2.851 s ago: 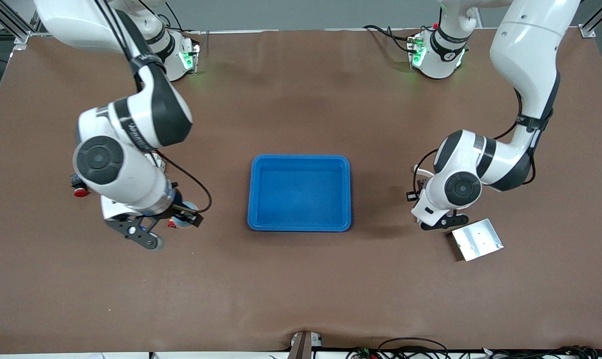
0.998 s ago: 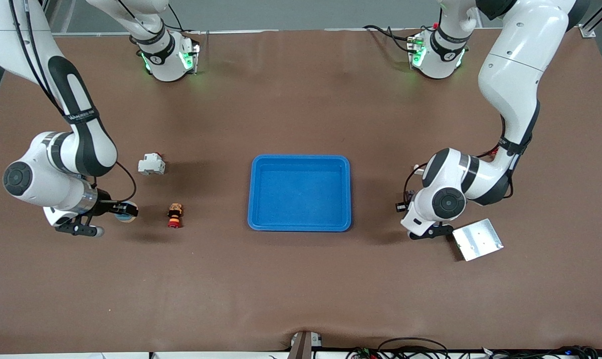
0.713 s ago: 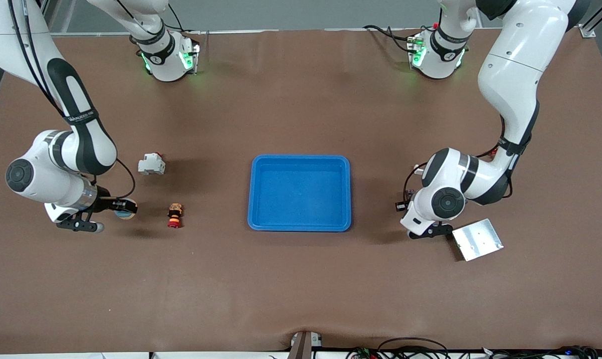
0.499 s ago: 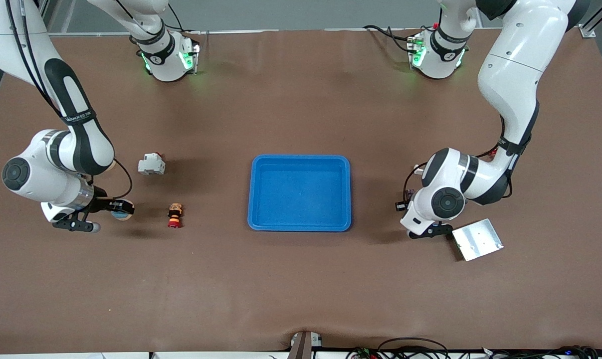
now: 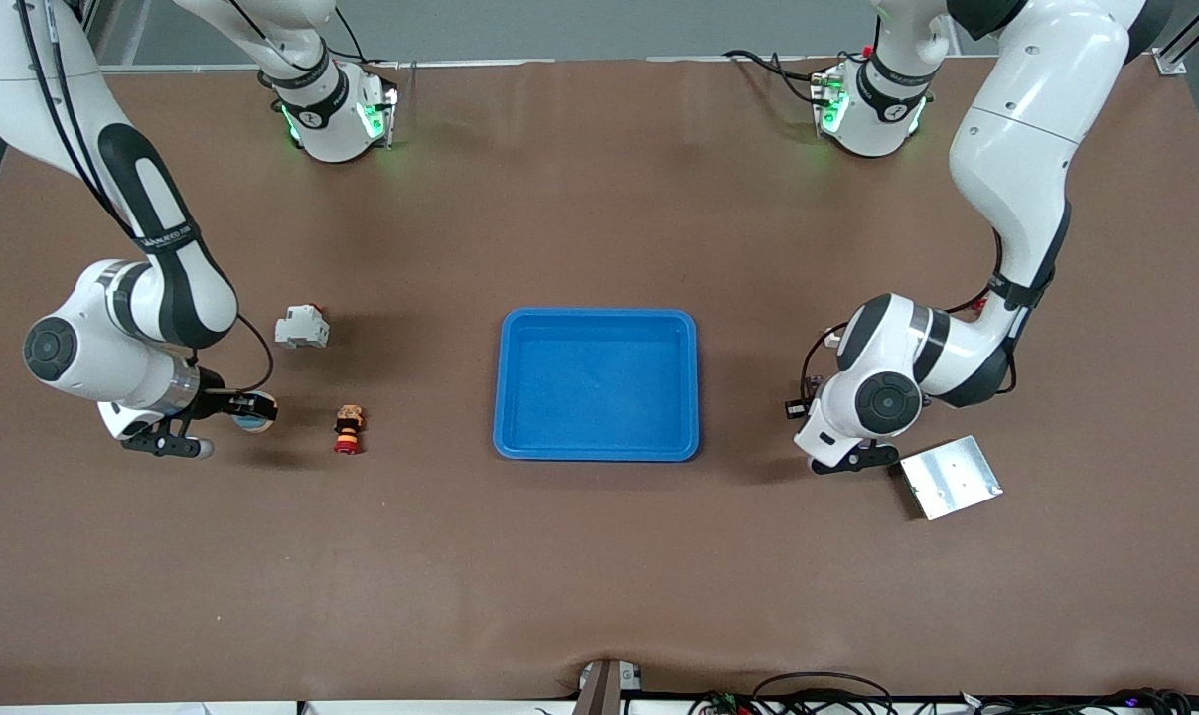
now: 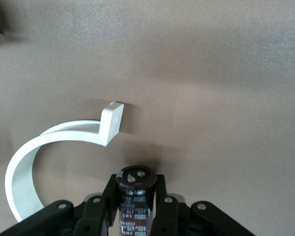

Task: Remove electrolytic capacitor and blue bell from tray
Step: 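Open the left gripper beside the arc while the right gripper carries the bell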

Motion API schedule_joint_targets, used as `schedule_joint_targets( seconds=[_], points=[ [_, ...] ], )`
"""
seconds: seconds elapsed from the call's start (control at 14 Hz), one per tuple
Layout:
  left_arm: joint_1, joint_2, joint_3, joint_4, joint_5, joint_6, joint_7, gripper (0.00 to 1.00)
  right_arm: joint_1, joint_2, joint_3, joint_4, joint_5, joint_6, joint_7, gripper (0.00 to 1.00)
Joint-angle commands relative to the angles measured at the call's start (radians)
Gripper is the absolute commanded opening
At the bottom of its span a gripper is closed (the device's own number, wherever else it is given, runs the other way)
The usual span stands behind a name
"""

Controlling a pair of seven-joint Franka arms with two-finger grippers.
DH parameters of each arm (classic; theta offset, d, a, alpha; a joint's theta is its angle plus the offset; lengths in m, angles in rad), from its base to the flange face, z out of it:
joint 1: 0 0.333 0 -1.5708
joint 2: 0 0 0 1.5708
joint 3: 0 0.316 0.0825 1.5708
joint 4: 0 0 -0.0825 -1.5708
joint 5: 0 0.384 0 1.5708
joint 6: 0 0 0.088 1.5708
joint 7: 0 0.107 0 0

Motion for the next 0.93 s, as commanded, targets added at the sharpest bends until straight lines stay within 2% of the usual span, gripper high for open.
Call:
schedule_joint_targets(
  seconds=[0.0, 0.14, 0.36, 0.43, 0.5, 0.64, 0.86],
  points=[
    [-0.003, -0.012, 0.0, -0.012, 0.003, 0.004, -0.016, 0.35, -0.023, 0.008, 0.014, -0.009, 0.021, 0.023, -0.026, 0.0],
    [-0.003, -0.014, 0.001, -0.012, 0.003, 0.002, -0.017, 0.51, -0.023, 0.016, 0.013, -0.009, 0.019, 0.034, -0.028, 0.0],
    [-0.003, -0.014, 0.0, -0.012, 0.003, 0.002, -0.017, 0.62, -0.033, 0.028, 0.014, -0.007, 0.019, 0.046, -0.035, 0.0],
    [-0.003, -0.014, 0.0, -0.012, 0.003, 0.002, -0.017, 0.7, -0.033, 0.031, 0.014, -0.007, 0.019, 0.046, -0.034, 0.0],
    [-0.003, -0.014, 0.0, -0.012, 0.003, 0.002, -0.017, 0.84, -0.033, 0.036, 0.014, -0.006, 0.019, 0.046, -0.035, 0.0],
    [-0.003, -0.019, 0.0, -0.012, 0.003, -0.001, -0.017, 1.0, -0.033, 0.04, 0.014, -0.004, 0.019, 0.049, -0.034, 0.0],
    [0.004, -0.054, -0.013, -0.01, 0.002, -0.043, -0.037, 1.0, -0.032, 0.057, 0.014, -0.002, 0.019, 0.066, -0.034, 0.0]
  ],
)
